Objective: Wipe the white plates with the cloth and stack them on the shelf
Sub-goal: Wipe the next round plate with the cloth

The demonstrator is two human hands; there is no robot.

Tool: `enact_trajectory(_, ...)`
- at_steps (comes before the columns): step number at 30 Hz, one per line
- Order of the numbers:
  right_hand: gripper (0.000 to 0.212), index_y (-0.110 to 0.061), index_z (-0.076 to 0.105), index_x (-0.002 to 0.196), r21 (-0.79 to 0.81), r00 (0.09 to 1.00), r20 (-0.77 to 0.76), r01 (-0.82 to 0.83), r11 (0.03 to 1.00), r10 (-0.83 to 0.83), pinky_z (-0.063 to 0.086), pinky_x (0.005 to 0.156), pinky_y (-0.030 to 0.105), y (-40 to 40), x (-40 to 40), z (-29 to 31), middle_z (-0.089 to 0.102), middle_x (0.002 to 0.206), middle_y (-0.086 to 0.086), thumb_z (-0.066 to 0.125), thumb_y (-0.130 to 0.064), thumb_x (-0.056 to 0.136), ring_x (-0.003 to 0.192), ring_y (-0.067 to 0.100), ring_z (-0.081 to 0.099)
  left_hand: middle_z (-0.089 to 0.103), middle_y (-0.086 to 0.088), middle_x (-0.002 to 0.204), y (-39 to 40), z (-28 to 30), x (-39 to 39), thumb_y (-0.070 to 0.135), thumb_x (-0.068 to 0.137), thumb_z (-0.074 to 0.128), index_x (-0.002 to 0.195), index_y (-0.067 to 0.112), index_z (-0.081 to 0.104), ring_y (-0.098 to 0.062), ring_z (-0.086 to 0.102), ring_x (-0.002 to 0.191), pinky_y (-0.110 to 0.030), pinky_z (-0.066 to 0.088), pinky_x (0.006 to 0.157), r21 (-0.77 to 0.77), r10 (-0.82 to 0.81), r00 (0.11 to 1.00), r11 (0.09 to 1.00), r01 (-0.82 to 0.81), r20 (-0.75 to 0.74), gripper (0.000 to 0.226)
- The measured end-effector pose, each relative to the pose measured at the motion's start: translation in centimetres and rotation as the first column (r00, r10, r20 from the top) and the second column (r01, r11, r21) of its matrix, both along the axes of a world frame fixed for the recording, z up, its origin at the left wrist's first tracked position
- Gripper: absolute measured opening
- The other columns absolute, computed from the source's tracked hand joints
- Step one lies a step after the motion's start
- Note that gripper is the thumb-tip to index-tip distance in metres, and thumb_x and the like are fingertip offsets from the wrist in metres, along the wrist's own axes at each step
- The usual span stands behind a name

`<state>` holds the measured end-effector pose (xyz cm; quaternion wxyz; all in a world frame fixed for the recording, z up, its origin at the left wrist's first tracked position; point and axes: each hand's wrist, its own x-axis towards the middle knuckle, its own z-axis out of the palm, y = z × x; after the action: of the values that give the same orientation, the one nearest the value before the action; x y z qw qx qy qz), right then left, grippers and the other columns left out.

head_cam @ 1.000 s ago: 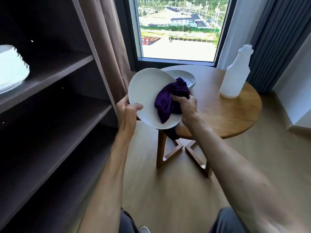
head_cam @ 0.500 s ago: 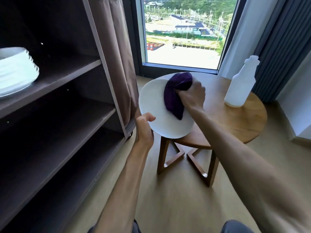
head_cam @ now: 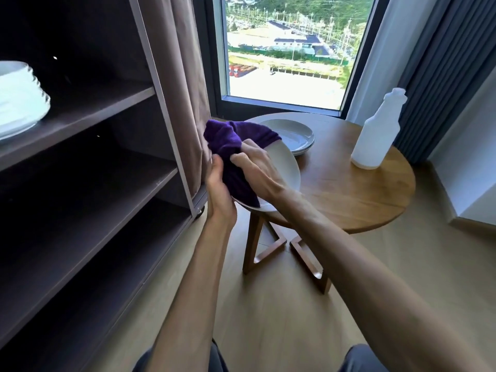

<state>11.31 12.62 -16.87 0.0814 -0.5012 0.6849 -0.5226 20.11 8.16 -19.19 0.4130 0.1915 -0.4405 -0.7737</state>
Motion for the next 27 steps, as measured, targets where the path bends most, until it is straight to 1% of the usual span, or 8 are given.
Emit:
enact_trajectory(5, 0.011, -0.014, 0.067, 0.075, 0.051, 0.968, -0.249, -0.018, 0.999, 0.03, 0.034, 0.064, 0.017, 0.4, -1.0, 0.1, 0.052, 0.073, -0.007, 0.067, -0.024, 0.078, 0.064, 0.006, 0.048, 0.067, -0.021, 0.127, -0.6, 0.0, -0.4, 0.052, 0.107, 0.032, 0.14, 0.002, 0.057, -0.031, 0.067, 0.116, -0.042, 0.055, 0.101, 0.055, 0.048, 0.999, 0.997, -0.047, -0.019, 0.065)
enact_trajectory(10, 0.025, -0.011, 0.07, 0.075, -0.008, 0.941, -0.27, 0.211, 0.977, -0.205, 0.046, 0.067, 0.037, -1.5, -2.8, 1.6, 0.062, 0.078, 0.004, 0.073, -0.035, 0.068, 0.071, 0.022, 0.056, 0.068, -0.014, 0.132, 0.1, -0.6, -0.7, 0.041, 0.111, 0.03, 0.135, 0.018, 0.06, -0.03, 0.064, 0.124, -0.048, 0.05, 0.108, 0.054, -0.013, 1.0, 0.998, 0.013, -0.017, 0.046)
enact_trajectory(15, 0.027, -0.011, 0.07, 0.1, 0.114, 0.822, -0.277, 0.542, 0.832, -0.498, 0.047, 0.073, 0.037, -2.0, -5.6, 2.1, 0.068, 0.1, 0.01, 0.07, -0.03, 0.082, 0.092, 0.034, 0.063, 0.065, -0.013, 0.135, -0.4, -0.5, 0.0, 0.042, 0.105, 0.04, 0.148, 0.017, 0.05, -0.03, 0.066, 0.12, -0.046, 0.058, 0.098, -0.061, 0.089, 0.995, 0.994, -0.087, 0.04, 0.051)
enact_trajectory(19, 0.024, -0.007, 0.066, 0.105, 0.28, 0.756, -0.428, 0.632, 0.723, -0.495, 0.045, 0.075, 0.038, -0.2, -4.1, 0.3, 0.067, 0.105, 0.016, 0.063, -0.021, 0.085, 0.098, 0.04, 0.064, 0.06, -0.006, 0.14, -1.2, -0.8, 0.1, 0.042, 0.095, 0.046, 0.147, 0.02, 0.049, -0.023, 0.063, 0.122, -0.029, 0.06, 0.087, -0.137, 0.233, 0.972, 0.964, -0.229, 0.017, 0.057)
enact_trajectory(21, 0.028, -0.008, 0.064, 0.108, 0.422, 0.793, -0.449, 0.594, 0.684, -0.412, 0.045, 0.077, 0.038, 0.5, -2.7, -0.2, 0.065, 0.105, 0.016, 0.067, -0.023, 0.085, 0.1, 0.038, 0.063, 0.062, -0.007, 0.137, -0.9, -0.7, 0.1, 0.038, 0.098, 0.046, 0.145, 0.016, 0.049, -0.022, 0.064, 0.119, -0.031, 0.06, 0.09, -0.115, 0.27, 0.963, 0.957, -0.267, 0.007, 0.051)
enact_trajectory(23, 0.027, -0.012, 0.062, 0.093, 0.53, 0.883, -0.354, 0.461, 0.712, -0.308, 0.044, 0.071, 0.034, 1.1, -2.0, 0.1, 0.059, 0.092, 0.01, 0.075, -0.031, 0.08, 0.089, 0.031, 0.06, 0.065, -0.006, 0.127, -0.7, -0.5, -0.2, 0.03, 0.108, 0.042, 0.143, 0.013, 0.049, -0.022, 0.066, 0.112, -0.035, 0.059, 0.094, -0.046, 0.255, 0.967, 0.966, -0.256, -0.021, 0.039)
enact_trajectory(25, 0.031, -0.012, 0.057, 0.069, 0.543, 0.962, -0.223, 0.257, 0.799, -0.158, 0.038, 0.06, 0.029, 1.2, -1.5, 1.0, 0.051, 0.071, 0.004, 0.081, -0.032, 0.075, 0.068, 0.021, 0.051, 0.066, -0.01, 0.122, -0.8, -0.4, -0.6, 0.029, 0.112, 0.035, 0.139, 0.012, 0.05, -0.027, 0.067, 0.111, -0.042, 0.057, 0.099, 0.053, 0.216, 0.976, 0.975, -0.214, -0.031, 0.035)
enact_trajectory(27, 0.03, -0.011, 0.059, 0.061, 0.453, 0.982, -0.181, 0.127, 0.883, -0.048, 0.036, 0.055, 0.027, 0.5, -0.9, 1.9, 0.048, 0.06, 0.001, 0.081, -0.026, 0.074, 0.057, 0.015, 0.045, 0.065, -0.021, 0.128, -0.9, -0.7, -0.9, 0.041, 0.107, 0.04, 0.137, 0.007, 0.053, -0.036, 0.065, 0.118, -0.052, 0.05, 0.108, 0.113, 0.166, 0.986, 0.98, -0.162, -0.027, 0.047)
